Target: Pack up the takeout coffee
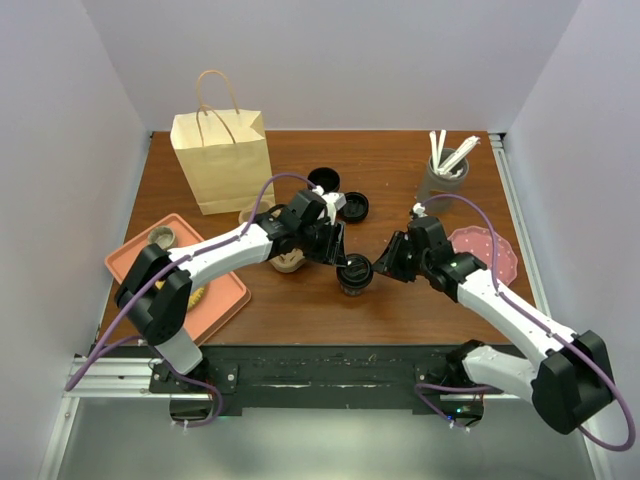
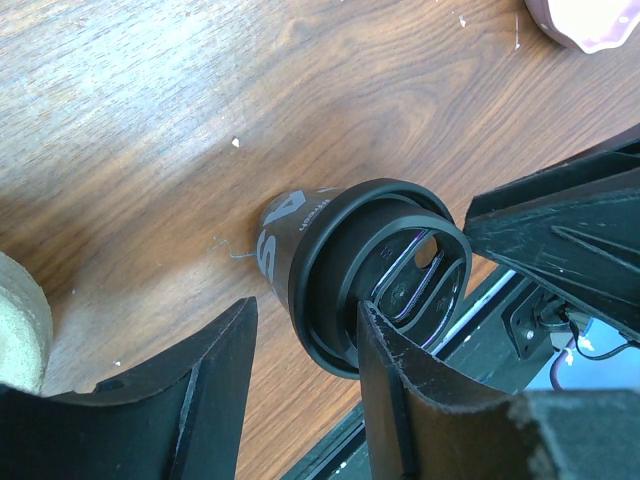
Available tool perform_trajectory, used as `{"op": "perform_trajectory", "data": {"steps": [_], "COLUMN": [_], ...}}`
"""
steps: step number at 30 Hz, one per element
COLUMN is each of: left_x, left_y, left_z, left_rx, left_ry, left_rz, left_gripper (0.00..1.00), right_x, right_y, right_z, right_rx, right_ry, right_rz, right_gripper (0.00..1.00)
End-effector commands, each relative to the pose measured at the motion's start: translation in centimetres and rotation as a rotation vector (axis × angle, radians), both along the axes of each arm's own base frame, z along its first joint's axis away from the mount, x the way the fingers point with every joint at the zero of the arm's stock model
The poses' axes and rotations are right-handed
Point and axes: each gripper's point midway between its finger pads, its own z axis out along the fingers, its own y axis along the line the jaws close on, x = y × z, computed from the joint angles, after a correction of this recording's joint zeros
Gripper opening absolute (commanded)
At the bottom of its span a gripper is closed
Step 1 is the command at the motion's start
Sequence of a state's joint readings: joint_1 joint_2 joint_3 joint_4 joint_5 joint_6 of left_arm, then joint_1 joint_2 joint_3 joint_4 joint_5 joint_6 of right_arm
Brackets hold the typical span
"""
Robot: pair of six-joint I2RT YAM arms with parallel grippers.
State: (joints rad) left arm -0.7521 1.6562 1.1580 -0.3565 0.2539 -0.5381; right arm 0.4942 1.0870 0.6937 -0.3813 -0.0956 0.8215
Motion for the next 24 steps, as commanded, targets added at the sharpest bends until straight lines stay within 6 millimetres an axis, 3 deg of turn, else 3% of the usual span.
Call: {"op": "perform_trajectory", "data": {"steps": [1,10,16,24], "left_x": [-1.4,-1.8,-2.1,-2.5], "left_y": [3.9,4.2,4.5,4.8], "left_z": [-5.2,-5.8,-6.2,-6.5], "left_rx": [0.216,0.227,0.236,0.238], "left_ry": [0.075,0.097,0.11,0.126], "left_rz": [0.016,0.023,0.033,0.05], "left_gripper": [0.48,0.48,0.47,0.43], "right_x": [1.0,-1.3,-1.9,-1.7], "right_y": [0.6,0.5,0.6,1.1], "right_z": [1.1,-1.4,-1.0,1.3], "right_rx": [0.032,0.088,0.129,0.191], "right_ry": [-0.055,0.018,0.011,-0.045], "right_rz": [0.01,-0.007,-0.018,-0.011], "right_gripper": [0.29,0.26,0.26,0.26]}}
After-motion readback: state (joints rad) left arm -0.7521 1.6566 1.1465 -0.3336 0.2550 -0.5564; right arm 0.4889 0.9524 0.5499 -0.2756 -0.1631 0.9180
